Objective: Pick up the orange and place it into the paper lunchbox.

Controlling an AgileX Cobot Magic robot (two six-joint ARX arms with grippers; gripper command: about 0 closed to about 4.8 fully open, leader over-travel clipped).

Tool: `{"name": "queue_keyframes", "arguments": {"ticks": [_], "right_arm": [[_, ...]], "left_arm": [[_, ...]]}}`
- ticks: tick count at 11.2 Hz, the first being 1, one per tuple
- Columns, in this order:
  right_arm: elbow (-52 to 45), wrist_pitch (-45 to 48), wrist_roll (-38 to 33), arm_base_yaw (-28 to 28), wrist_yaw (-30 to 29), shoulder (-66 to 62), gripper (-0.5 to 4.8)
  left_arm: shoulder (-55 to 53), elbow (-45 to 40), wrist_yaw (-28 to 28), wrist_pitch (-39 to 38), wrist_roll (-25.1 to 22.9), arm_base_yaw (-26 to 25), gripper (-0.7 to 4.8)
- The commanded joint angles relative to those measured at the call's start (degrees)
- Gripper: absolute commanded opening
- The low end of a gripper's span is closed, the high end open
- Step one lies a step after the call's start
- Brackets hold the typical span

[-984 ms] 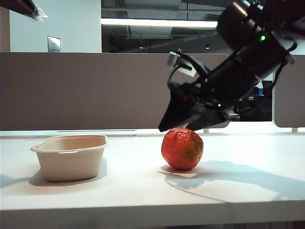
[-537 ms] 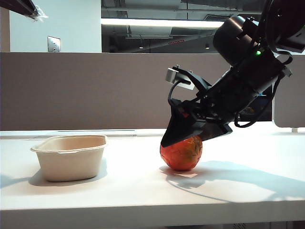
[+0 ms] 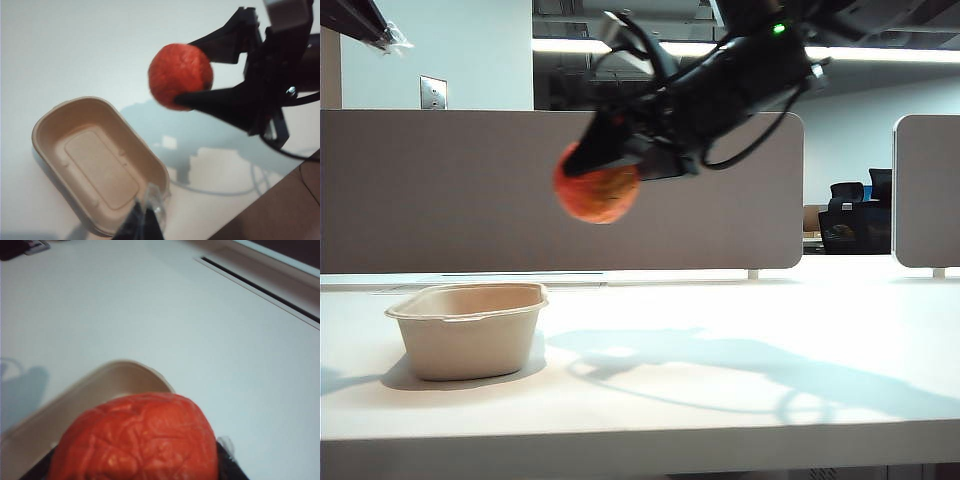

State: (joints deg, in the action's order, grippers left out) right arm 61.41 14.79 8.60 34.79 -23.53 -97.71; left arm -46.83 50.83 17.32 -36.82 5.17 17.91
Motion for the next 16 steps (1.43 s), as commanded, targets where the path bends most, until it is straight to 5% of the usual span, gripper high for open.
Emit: {"name": "queue_keyframes", "arguments": {"ticks": [1, 3, 10, 11, 12, 16], "right_arm": [[0.33, 7.69, -1.55, 4.44, 1.6, -3.21, 2.29], [4.0, 7.98, -1.51, 8.87, 2.56, -8.7, 2.29], [10.84, 4.76, -1.46, 9.94, 3.19, -18.51, 2.37], [10.82, 4.26, -1.42, 9.94, 2.78, -18.49, 2.62], [10.82, 3.89, -1.38, 10.05, 1.55, -18.43, 4.1], [10.82, 3.8, -1.55, 10.08, 1.27, -17.22, 4.45]], "left_arm": [[0.07, 0.33, -0.15, 0.22, 0.22, -0.02, -0.06], [0.07, 0.31, -0.17, 0.0, 0.22, -0.02, -0.06], [0.07, 0.31, -0.2, -0.15, 0.22, -0.02, -0.06], [0.07, 0.31, -0.2, -0.2, 0.22, -0.02, -0.06], [0.07, 0.31, -0.22, -0.35, 0.22, -0.02, -0.06], [0.07, 0.31, -0.22, -0.39, 0.2, -0.02, -0.06]]}}
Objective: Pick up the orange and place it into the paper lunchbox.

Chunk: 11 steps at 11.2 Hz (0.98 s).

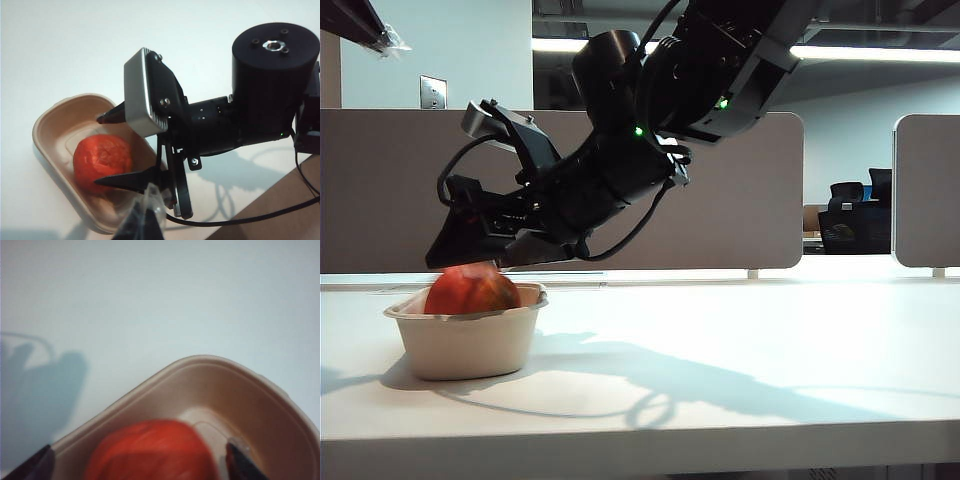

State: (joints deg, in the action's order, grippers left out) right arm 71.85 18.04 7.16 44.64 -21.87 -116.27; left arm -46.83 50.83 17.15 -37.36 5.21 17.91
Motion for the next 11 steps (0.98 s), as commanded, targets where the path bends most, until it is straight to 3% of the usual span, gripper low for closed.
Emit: {"name": "queue_keyframes", "arguments": {"ticks": [1, 2, 3, 4, 6, 7, 8, 9, 10, 11], "right_arm": [[0.37, -4.81, -1.36, -0.09, 0.02, 7.21, 3.42], [0.37, -14.01, -1.36, -1.73, 0.81, 14.34, 1.44], [0.37, -17.53, -1.36, -2.56, 1.16, 16.65, 0.73], [0.26, -52.06, 2.75, -9.2, 8.9, 40.24, -0.06], [0.22, -56.04, 3.45, -9.2, 10.25, 44.57, -0.06], [-24.39, -47.45, 0.15, -9.35, 14.53, 66.34, -0.06], [-32.94, -36.85, -2.43, -9.35, 15.67, 72.52, -0.06], [-34.91, -34.64, -2.4, -9.35, 16.37, 73.9, -0.06], [-46.58, -24.79, -2.43, -9.35, 21.79, 80.5, -0.06], [-47.69, -24.11, -2.43, -9.35, 23.17, 81.02, -0.06]], "left_arm": [[0.07, 0.31, -0.04, 0.15, 0.13, -0.02, -0.06], [0.07, 0.31, -0.02, 0.15, 0.13, -0.02, -0.06], [0.07, 0.31, -0.04, 0.15, 0.11, -0.02, -0.06], [0.13, 0.31, -0.63, 0.57, -1.53, -0.02, -0.06], [1.51, 0.28, -2.62, 1.66, -3.3, -0.02, -0.06], [14.67, -10.32, -9.33, 4.7, -3.04, -0.02, -0.06], [18.58, -13.9, -12.04, 7.28, -3.04, -0.02, -0.06], [19.43, -14.95, -12.26, 8.02, -3.04, -0.02, -0.06], [25.92, -23.93, -13.44, 12.98, 0.48, -0.04, -0.06], [27.06, -25.2, -13.42, 13.9, 1.27, -0.04, -0.06]]}}
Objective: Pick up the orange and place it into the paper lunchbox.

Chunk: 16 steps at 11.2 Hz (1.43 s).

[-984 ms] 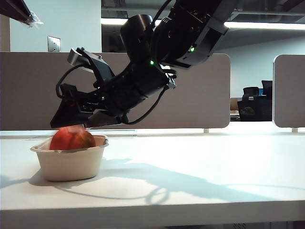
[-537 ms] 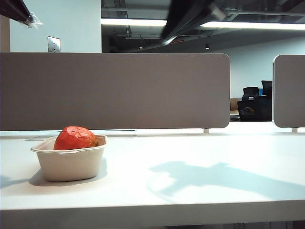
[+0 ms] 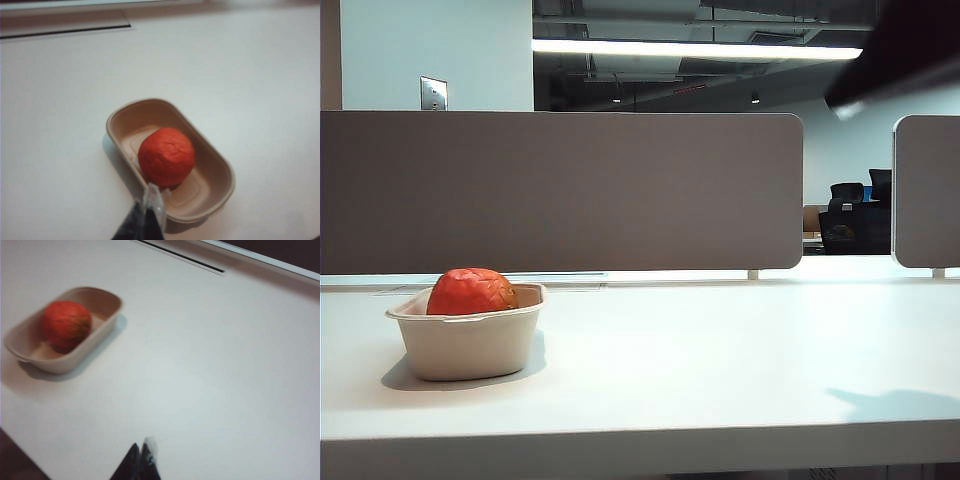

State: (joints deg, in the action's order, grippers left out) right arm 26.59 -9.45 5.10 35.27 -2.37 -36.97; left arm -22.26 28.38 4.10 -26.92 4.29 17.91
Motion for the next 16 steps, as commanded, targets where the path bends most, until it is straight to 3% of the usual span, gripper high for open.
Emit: {"name": "queue_keyframes", "arguments": {"ticks": [1, 3, 4, 10, 11, 12, 15, 16], "right_arm": [[-5.64, 6.75, -0.39, 0.04, 8.04, 2.1, -0.06], [-7.02, 8.2, -1.14, 0.09, 7.52, 1.95, -0.06], [-7.02, 8.2, -2.03, 0.09, 3.74, 1.95, -0.06], [-7.02, 8.0, -2.01, 0.2, 3.72, 1.92, -0.06], [-7.02, 8.0, -2.01, 0.2, 3.76, 1.95, -0.06], [-7.02, 8.0, -2.01, 0.22, 3.67, 1.95, -0.06], [-7.02, 8.0, -2.01, 0.2, 3.91, 1.9, -0.06], [-7.02, 7.98, -2.01, 0.33, 3.74, 1.9, -0.06]], "left_arm": [[7.21, -7.54, -0.94, 7.41, 3.21, -0.04, -0.06], [12.39, -11.52, -3.04, 7.48, 3.04, -0.07, -0.06], [21.07, -15.28, -2.6, 7.37, 5.55, -0.07, -0.06], [22.05, -18.84, -4.46, 11.82, 3.61, -0.11, -0.06], [22.05, -22.16, -7.96, 16.59, -0.35, -1.2, -0.06], [22.05, -22.49, -7.8, 16.74, -1.16, -2.25, -0.06], [22.05, -23.21, -2.86, 16.79, -1.22, -11.87, -0.06], [22.05, -28.17, -5.35, 23.34, -7.45, -17.75, -0.06]]}}
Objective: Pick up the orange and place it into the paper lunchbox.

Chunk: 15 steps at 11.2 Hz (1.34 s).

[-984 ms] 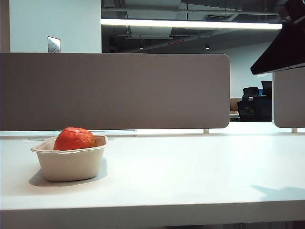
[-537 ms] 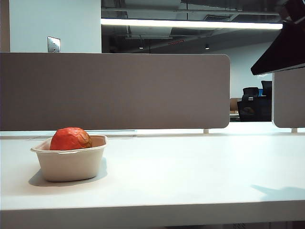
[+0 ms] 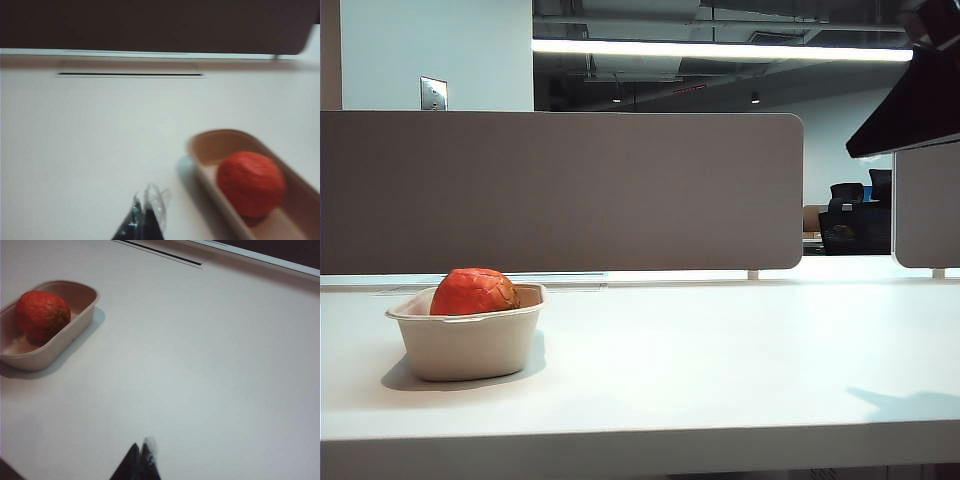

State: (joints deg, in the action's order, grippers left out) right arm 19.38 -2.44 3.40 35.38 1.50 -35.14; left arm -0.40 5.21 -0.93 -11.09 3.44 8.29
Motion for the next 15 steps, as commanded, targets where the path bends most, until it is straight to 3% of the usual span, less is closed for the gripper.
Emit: {"name": "queue_keyframes", "arguments": {"ticks": [1, 12, 13, 14, 15], "right_arm": [[0.2, 0.98, -0.31, 0.22, -0.13, 0.13, -0.06], [-1.07, 1.18, -0.28, -0.11, 0.28, 2.67, -0.06], [-2.69, 1.51, -0.31, -2.75, 3.87, 5.01, -0.06], [-8.85, 5.55, -0.28, -11.87, 4.92, 11.8, -0.06], [-9.79, 5.77, -0.31, -13.11, 4.87, 12.92, -0.06]], "left_arm": [[0.2, -5.01, -1.22, 6.93, -6.45, -7.96, -0.06], [0.2, -5.01, -1.42, 6.93, -4.94, -7.98, 0.04], [0.2, -5.01, -1.38, 6.93, -4.94, -8.0, 0.04], [0.2, -5.01, -1.4, 6.91, -4.94, -8.02, 0.04], [0.2, -5.01, -1.4, 6.91, -4.94, -8.02, 0.04]]}}
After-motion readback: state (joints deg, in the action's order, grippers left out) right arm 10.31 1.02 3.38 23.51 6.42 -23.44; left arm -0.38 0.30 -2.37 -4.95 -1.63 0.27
